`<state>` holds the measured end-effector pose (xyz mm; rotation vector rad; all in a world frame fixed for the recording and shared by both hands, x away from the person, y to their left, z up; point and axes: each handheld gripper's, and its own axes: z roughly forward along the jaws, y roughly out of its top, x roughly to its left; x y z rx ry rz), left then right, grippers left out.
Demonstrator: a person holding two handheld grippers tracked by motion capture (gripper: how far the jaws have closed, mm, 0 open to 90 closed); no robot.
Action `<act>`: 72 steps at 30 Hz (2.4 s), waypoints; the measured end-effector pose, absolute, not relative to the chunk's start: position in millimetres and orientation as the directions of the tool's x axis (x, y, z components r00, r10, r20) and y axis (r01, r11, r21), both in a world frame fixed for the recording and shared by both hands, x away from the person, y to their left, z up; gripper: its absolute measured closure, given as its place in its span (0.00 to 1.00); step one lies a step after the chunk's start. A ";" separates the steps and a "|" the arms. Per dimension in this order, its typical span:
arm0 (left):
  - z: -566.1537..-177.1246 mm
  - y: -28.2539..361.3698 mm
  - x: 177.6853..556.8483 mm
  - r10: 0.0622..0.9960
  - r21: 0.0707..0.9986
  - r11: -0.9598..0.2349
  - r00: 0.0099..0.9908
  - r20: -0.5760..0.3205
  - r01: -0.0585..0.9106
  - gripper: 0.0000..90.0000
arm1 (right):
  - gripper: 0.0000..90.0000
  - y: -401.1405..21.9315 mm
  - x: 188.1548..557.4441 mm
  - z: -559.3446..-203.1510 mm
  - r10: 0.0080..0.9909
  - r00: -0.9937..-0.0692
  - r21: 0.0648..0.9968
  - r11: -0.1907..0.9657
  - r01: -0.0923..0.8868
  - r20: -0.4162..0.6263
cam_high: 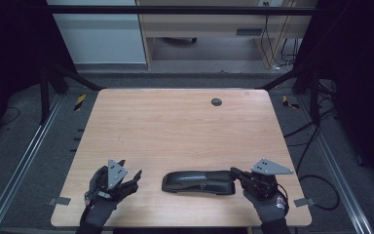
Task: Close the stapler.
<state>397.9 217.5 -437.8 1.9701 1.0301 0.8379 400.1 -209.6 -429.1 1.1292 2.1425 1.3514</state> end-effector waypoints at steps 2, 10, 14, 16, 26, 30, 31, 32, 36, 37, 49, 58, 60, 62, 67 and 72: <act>-440.6 224.6 396.4 0.872 0.837 -0.387 0.449 0.195 0.387 0.37 | 1.00 -207.5 399.8 -429.7 0.782 -0.614 0.876 0.220 0.430 0.104; -444.6 237.3 392.6 0.891 0.838 -0.366 0.412 0.190 0.405 0.37 | 1.00 -203.0 399.3 -439.3 0.785 -0.610 0.867 0.229 0.442 0.104; -447.0 237.9 392.6 0.893 0.834 -0.366 0.407 0.191 0.413 0.36 | 1.00 -203.5 399.0 -442.7 0.788 -0.605 0.868 0.221 0.445 0.110; -447.7 238.4 392.7 0.894 0.834 -0.365 0.406 0.190 0.414 0.36 | 1.00 -203.8 398.9 -445.7 0.791 -0.603 0.866 0.224 0.446 0.106; -452.1 239.1 394.6 0.893 0.822 -0.379 0.401 0.204 0.425 0.37 | 1.00 -203.4 398.8 -450.4 0.796 -0.595 0.858 0.229 0.460 0.107; -452.7 240.0 394.9 0.896 0.823 -0.373 0.398 0.199 0.428 0.36 | 1.00 -204.4 398.7 -451.8 0.794 -0.597 0.860 0.223 0.460 0.114; -452.6 240.2 394.9 0.896 0.824 -0.371 0.397 0.198 0.429 0.36 | 1.00 -204.4 398.7 -452.0 0.794 -0.598 0.862 0.225 0.455 0.108; -452.5 240.3 394.9 0.897 0.824 -0.371 0.397 0.198 0.428 0.36 | 1.00 -204.4 398.6 -452.1 0.794 -0.598 0.861 0.223 0.456 0.110; -452.2 240.5 395.1 0.897 0.824 -0.372 0.395 0.199 0.428 0.36 | 1.00 -204.2 398.4 -452.2 0.794 -0.598 0.862 0.226 0.454 0.107; -452.2 240.5 395.0 0.897 0.824 -0.372 0.395 0.200 0.427 0.36 | 1.00 -204.0 397.9 -452.4 0.795 -0.597 0.862 0.226 0.453 0.106; -454.1 241.2 397.0 0.894 0.820 -0.377 0.399 0.202 0.431 0.36 | 1.00 -206.0 397.2 -448.3 0.779 -0.618 0.885 0.208 0.416 0.107; -456.8 242.3 399.8 0.893 0.816 -0.376 0.406 0.193 0.439 0.36 | 0.91 -210.0 400.2 -444.0 0.785 -0.606 0.903 0.163 0.396 0.124; -457.5 242.9 400.5 0.892 0.813 -0.379 0.407 0.195 0.442 0.36 | 0.88 -213.9 400.6 -442.9 0.799 -0.589 0.905 0.154 0.396 0.122; -458.1 243.8 401.3 0.892 0.812 -0.378 0.409 0.192 0.444 0.36 | 0.83 -221.3 399.9 -441.1 0.807 -0.576 0.912 0.132 0.389 0.129; -460.6 245.8 404.5 0.893 0.805 -0.380 0.407 0.191 0.456 0.36 | 0.62 -241.4 403.0 -443.1 0.867 -0.488 0.905 0.126 0.407 0.099; -463.4 249.0 408.1 0.894 0.803 -0.379 0.406 0.190 0.460 0.36 | 0.49 -261.9 408.9 -451.3 0.920 -0.382 0.879 0.112 0.463 0.084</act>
